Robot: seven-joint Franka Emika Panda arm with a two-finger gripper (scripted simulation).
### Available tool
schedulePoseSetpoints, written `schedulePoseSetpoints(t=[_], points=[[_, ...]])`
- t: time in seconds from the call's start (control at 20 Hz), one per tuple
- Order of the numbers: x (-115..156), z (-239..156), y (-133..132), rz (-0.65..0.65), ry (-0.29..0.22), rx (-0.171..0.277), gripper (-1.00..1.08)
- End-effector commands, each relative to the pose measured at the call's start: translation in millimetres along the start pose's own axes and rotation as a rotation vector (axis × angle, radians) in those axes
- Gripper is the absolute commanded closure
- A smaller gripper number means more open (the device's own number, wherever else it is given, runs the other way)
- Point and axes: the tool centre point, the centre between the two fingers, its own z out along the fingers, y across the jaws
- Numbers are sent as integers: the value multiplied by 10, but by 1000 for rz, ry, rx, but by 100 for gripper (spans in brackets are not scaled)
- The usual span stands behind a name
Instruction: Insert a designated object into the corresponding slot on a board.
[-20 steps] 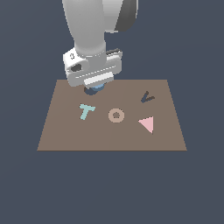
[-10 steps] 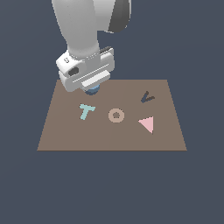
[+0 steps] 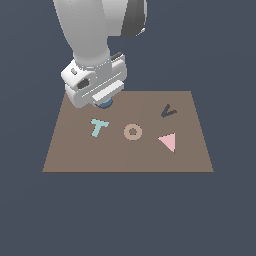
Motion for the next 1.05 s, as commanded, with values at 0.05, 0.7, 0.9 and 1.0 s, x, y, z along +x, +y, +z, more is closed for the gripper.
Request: schedulePoseSetpoints(t=[0.05,0.7,0.9,1.0], points=[[4,-2,9,-10,0,0,108],[5,99,8,-10,0,0,-92],[5,99,8,-10,0,0,-92],[5,99,8,-10,0,0,-92]])
